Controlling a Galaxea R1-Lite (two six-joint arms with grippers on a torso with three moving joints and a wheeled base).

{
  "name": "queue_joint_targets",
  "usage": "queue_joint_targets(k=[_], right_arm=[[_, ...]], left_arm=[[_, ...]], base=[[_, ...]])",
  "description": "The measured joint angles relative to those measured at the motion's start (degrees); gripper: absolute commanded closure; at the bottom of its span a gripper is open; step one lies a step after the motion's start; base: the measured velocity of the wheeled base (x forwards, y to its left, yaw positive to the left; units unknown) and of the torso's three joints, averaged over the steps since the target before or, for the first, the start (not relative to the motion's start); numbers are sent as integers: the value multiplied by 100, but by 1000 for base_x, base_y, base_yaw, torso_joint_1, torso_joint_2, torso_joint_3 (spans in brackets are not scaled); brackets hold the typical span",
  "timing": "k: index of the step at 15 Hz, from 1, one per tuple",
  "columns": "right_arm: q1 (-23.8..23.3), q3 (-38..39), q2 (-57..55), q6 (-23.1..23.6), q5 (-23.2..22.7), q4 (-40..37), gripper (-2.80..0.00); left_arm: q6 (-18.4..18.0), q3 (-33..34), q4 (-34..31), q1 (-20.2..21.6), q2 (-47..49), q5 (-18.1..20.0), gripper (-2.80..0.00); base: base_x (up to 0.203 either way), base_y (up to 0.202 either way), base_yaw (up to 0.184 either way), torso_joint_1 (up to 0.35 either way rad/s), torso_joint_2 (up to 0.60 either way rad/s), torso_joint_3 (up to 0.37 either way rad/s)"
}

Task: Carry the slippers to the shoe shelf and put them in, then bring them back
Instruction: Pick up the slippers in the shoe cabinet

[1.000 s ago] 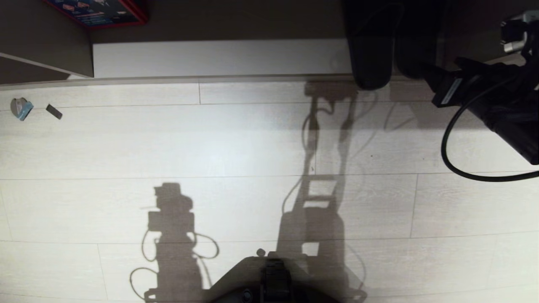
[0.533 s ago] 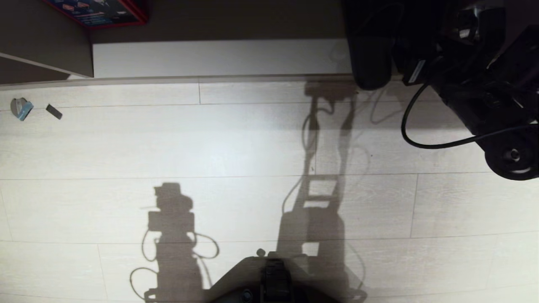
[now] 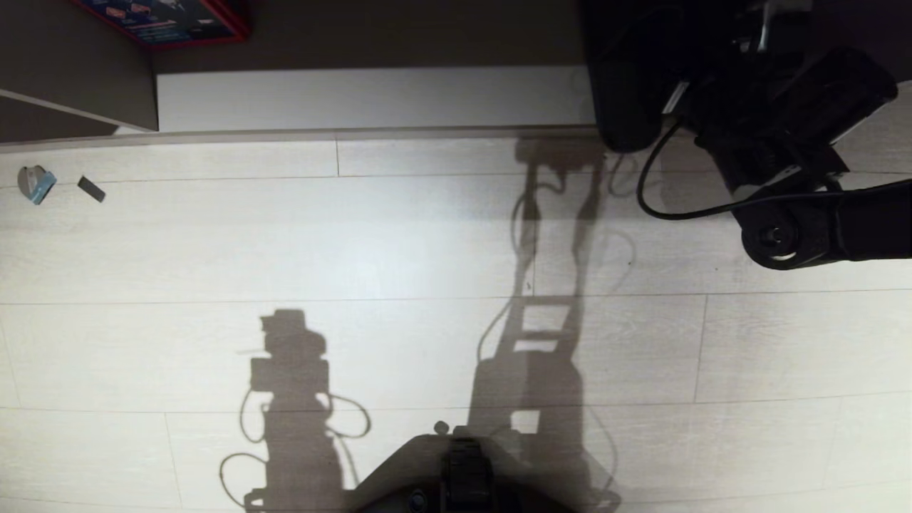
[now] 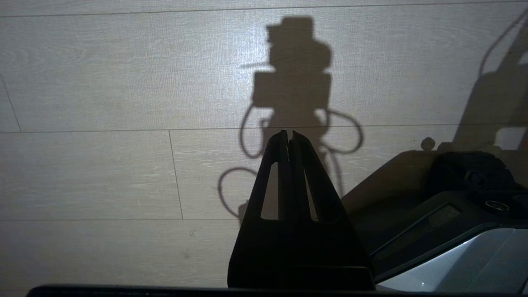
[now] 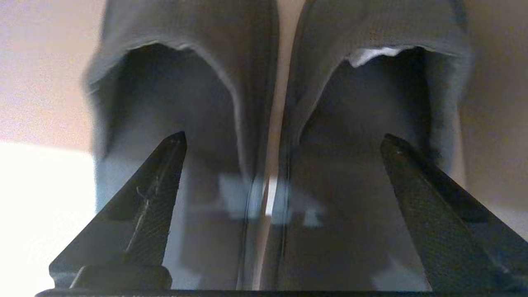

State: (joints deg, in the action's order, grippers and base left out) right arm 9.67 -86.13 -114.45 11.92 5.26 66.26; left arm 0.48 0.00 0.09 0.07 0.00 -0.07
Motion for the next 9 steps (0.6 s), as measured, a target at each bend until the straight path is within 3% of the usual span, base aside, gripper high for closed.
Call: queue_joint_targets(k=[5, 6, 7, 9], right_arm=[[-66, -1530, -872, -45, 10, 18, -280], [-73, -1827, -1043, -51, 12, 24, -56], [-83, -2064, -1211, -70, 10, 24, 0], [-85, -2417, -1467, -125, -7, 32, 0]], left_arm=[[4, 0, -2, 0, 0, 0, 0], [5, 0, -2, 0, 0, 0, 0], [7, 0, -2, 0, 0, 0, 0], [7, 0, -4, 0, 0, 2, 0]], base=[[0, 0, 0, 0, 0, 0], [0, 0, 0, 0, 0, 0], [0, 0, 0, 0, 0, 0], [0, 0, 0, 0, 0, 0]])
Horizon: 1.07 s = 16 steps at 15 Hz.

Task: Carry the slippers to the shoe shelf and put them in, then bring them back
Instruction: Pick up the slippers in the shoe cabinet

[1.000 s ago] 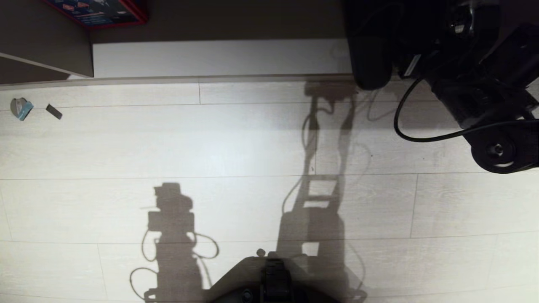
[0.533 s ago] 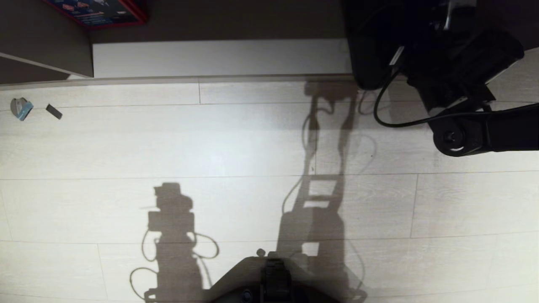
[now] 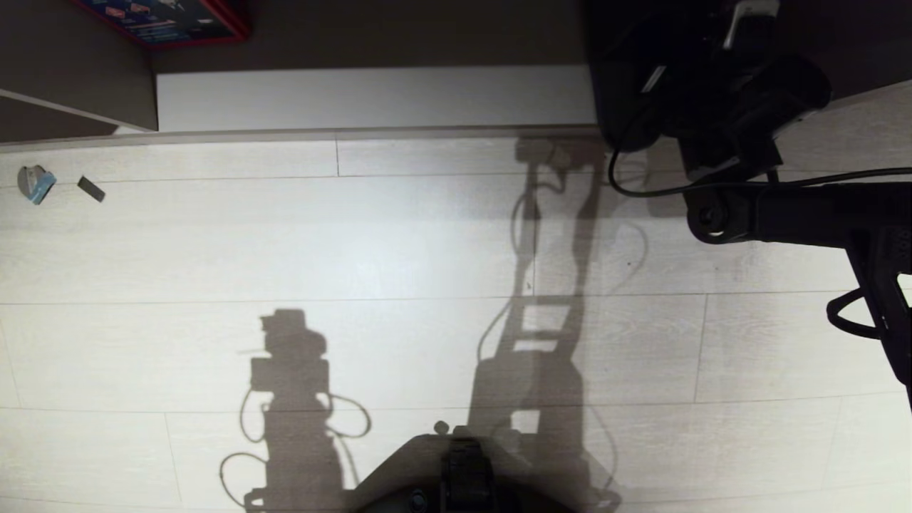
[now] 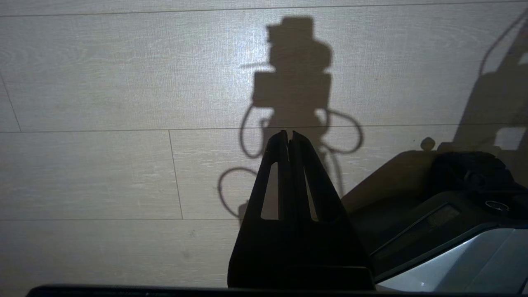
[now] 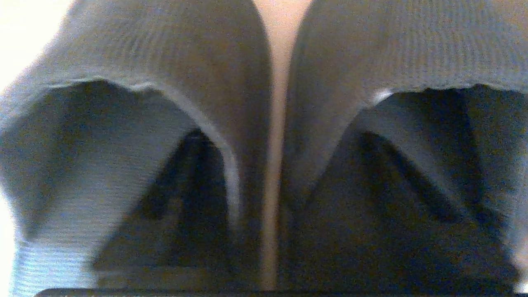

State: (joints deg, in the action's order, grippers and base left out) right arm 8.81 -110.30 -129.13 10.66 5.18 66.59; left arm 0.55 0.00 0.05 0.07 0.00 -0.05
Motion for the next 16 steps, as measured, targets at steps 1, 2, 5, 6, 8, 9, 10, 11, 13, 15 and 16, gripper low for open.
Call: queue_joint_targets(k=[1, 2, 5, 6, 8, 9, 10, 11, 13, 15, 16], right_arm=[[-6, -90, -80, -157, -5, 5, 0], [-9, -139, -138, -275, 0, 6, 0], [-35, -172, -199, -301, 2, 21, 0], [-35, -172, -186, -301, -1, 10, 0], [-39, -169, -121, -302, -12, -24, 0], [-39, -154, -61, -303, -11, -49, 0], [-39, -112, 22, -303, -19, -71, 0], [-26, -43, 129, -304, -34, -99, 0], [17, 313, 436, -307, -87, -168, 0], [97, 978, 814, -318, -128, -170, 0], [145, 1413, 998, -320, -131, -121, 0]], left_arm=[[1, 0, 2, -2, 0, -2, 0], [0, 0, 2, 0, 0, -2, 0], [2, 0, 2, 0, 0, -2, 0], [0, 0, 2, 0, 0, -2, 0], [2, 0, 2, 0, 0, -2, 0], [5, 0, 2, 0, 0, -4, 0], [5, 0, 2, 0, 0, -4, 0], [5, 0, 2, 0, 0, -2, 0], [5, 0, 2, 0, 0, -2, 0], [5, 0, 2, 0, 0, -2, 0], [4, 0, 2, 0, 0, 0, 0]], base=[[0, 0, 0, 0, 0, 0], [0, 0, 0, 0, 0, 0], [0, 0, 0, 0, 0, 0], [0, 0, 0, 0, 0, 0], [0, 0, 0, 0, 0, 0], [0, 0, 0, 0, 0, 0], [0, 0, 0, 0, 0, 0], [0, 0, 0, 0, 0, 0], [0, 0, 0, 0, 0, 0], [0, 0, 0, 0, 0, 0], [0, 0, 0, 0, 0, 0]])
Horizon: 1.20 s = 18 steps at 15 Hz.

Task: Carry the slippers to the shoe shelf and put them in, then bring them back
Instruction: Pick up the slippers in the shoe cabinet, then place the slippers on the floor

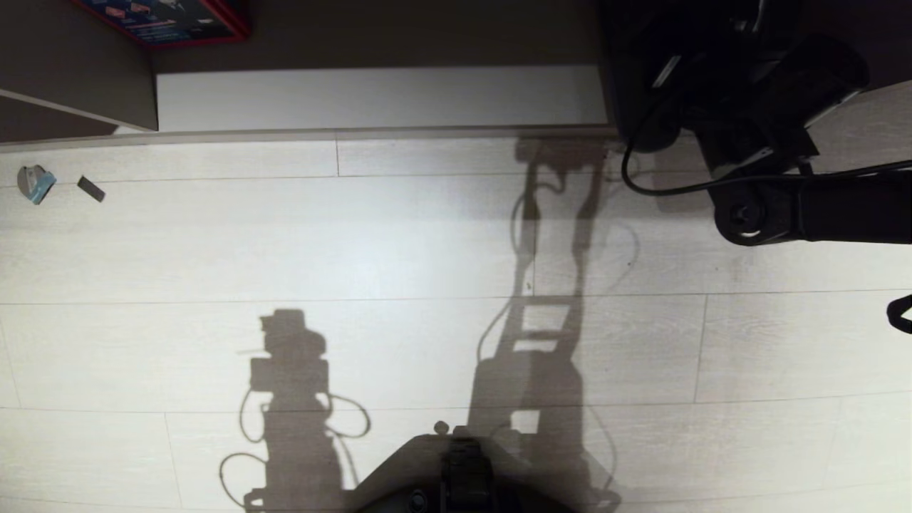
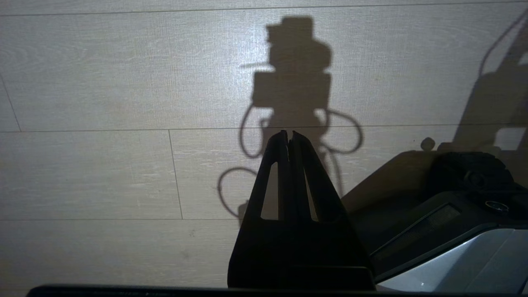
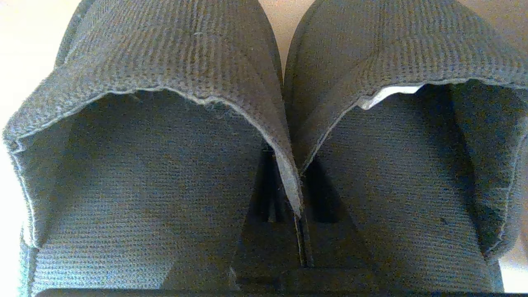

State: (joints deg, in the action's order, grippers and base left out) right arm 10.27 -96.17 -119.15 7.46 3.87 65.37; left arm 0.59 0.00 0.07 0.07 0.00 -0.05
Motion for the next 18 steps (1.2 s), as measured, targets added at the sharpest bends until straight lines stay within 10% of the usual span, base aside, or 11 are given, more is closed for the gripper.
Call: queue_joint_targets(k=[12, 18], right_arm=[[815, 6074, 3378, 136, 294, 996, 0], [1028, 7665, 5578, -103, 488, -237, 0]], left_arm=[[1, 0, 1, 0, 0, -2, 0], [1, 0, 0, 0, 0, -5, 0]], base=[[0, 0, 0, 0, 0, 0], [0, 0, 0, 0, 0, 0]])
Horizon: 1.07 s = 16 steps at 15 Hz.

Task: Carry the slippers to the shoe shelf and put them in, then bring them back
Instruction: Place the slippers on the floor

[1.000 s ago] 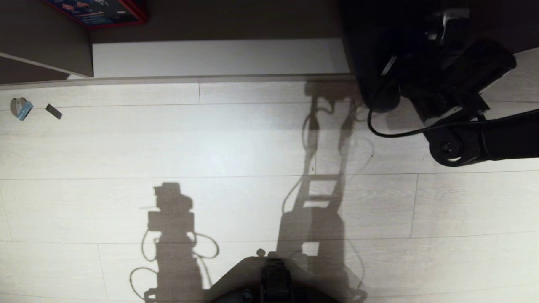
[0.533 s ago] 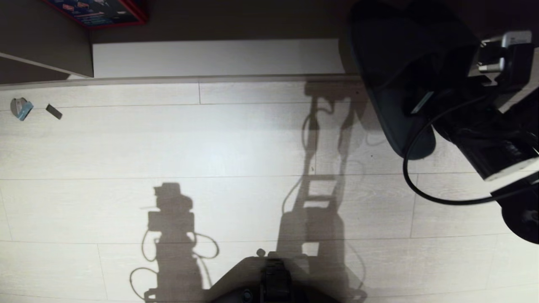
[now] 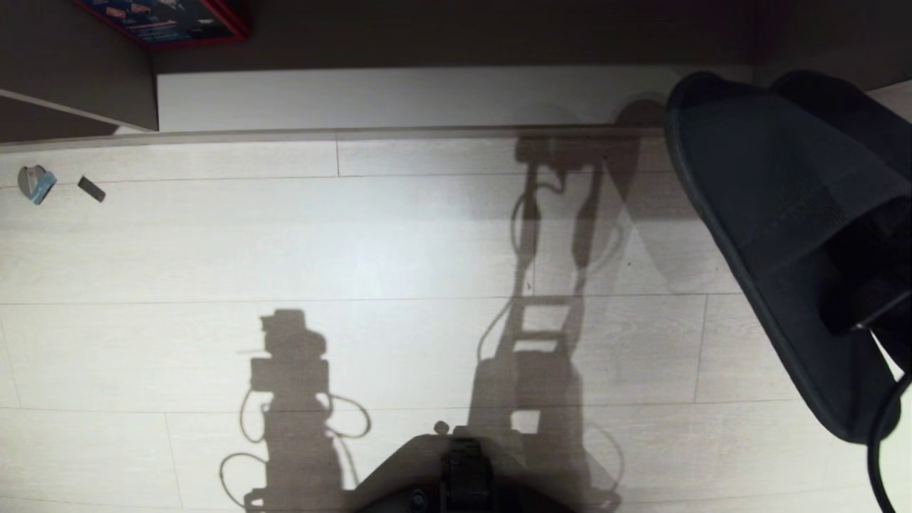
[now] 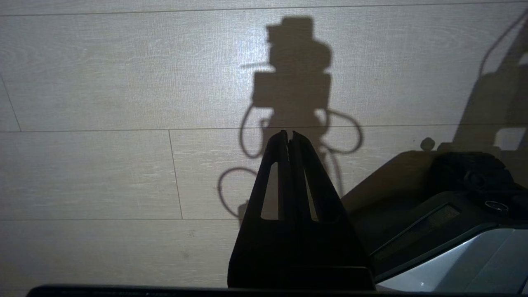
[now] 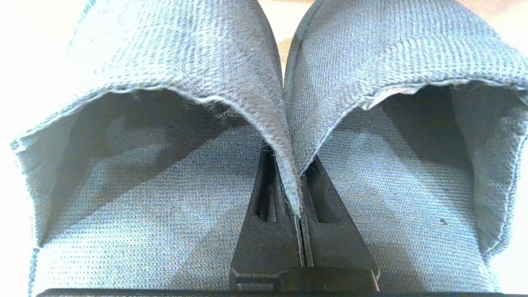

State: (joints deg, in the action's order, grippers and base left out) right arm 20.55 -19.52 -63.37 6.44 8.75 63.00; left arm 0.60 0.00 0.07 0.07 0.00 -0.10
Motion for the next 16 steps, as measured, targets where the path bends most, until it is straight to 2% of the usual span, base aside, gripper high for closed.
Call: queue_joint_targets(k=[4, 7, 11, 16], right_arm=[[-91, 263, 1534, -370, -2, -1760, 0], [-613, 318, 2515, -475, -175, -2654, 0], [-1226, 372, 3172, -638, -742, -2776, 0], [-1301, 399, 3280, -624, -976, -2809, 0]], left_arm=[[1, 0, 0, 0, 0, 2, 0], [0, 0, 0, 0, 0, 2, 0], [-2, 0, 0, 0, 0, 2, 0], [0, 0, 0, 0, 0, 2, 0]], base=[[0, 0, 0, 0, 0, 0], [0, 0, 0, 0, 0, 0], [0, 0, 0, 0, 0, 0], [0, 0, 0, 0, 0, 0]])
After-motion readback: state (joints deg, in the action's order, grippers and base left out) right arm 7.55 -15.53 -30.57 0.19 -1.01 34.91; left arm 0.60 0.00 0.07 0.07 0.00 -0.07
